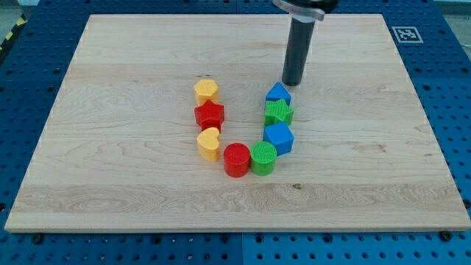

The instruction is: Adjust the hexagon and the red star closer to each other

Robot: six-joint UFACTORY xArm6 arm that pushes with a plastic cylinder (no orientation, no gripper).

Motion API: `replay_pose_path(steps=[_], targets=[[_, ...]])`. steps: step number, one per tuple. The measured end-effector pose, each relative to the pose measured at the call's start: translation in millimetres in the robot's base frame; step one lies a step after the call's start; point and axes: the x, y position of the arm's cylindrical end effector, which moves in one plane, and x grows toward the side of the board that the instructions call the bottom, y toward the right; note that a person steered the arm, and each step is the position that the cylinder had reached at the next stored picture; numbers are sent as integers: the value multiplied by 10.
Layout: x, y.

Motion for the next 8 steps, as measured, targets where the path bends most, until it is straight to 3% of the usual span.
replay_pose_path(steps=[1, 3, 4, 6, 8], targets=[[-242, -455], [-230, -1473], [-18, -1622], [38, -1247], [212, -1247]])
